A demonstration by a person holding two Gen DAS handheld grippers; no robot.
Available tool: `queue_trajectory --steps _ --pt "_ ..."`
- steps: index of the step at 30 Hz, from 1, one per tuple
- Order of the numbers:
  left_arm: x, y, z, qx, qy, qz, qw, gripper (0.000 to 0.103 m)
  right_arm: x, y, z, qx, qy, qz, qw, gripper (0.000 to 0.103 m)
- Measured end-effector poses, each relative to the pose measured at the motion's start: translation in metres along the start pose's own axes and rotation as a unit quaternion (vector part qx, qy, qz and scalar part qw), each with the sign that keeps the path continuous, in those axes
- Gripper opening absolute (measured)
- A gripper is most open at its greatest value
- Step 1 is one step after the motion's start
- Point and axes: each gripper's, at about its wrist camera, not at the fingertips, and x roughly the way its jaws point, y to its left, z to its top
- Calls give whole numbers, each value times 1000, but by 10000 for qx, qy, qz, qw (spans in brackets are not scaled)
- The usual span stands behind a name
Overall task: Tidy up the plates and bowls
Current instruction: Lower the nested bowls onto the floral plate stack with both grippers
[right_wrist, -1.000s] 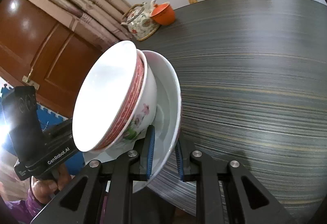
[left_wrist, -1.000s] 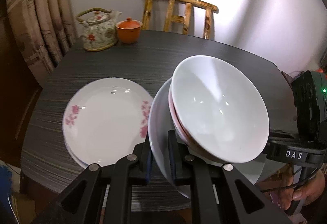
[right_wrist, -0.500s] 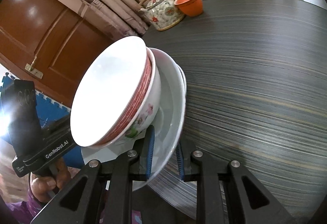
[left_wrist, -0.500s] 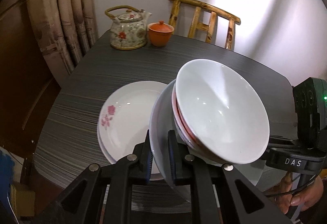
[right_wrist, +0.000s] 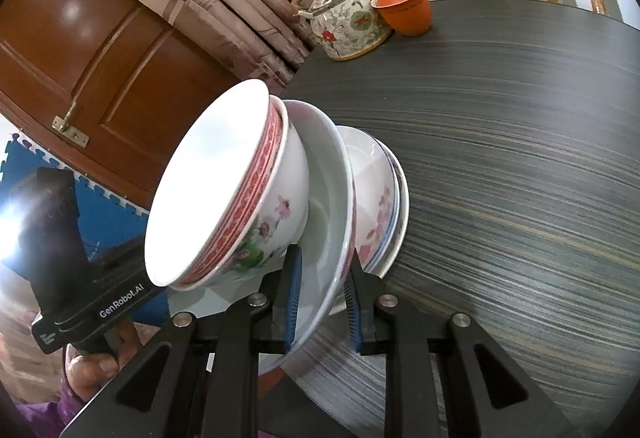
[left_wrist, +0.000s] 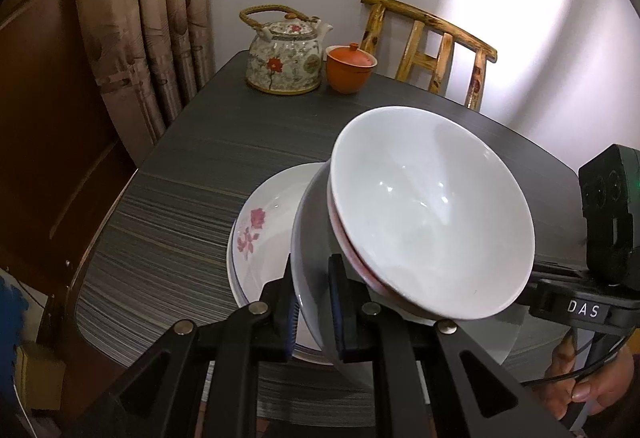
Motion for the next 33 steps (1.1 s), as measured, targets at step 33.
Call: queue_trajectory --steps 33 --pt "32 26 0 -233 263 190 9992 13 43 -6 16 25 253 139 9996 20"
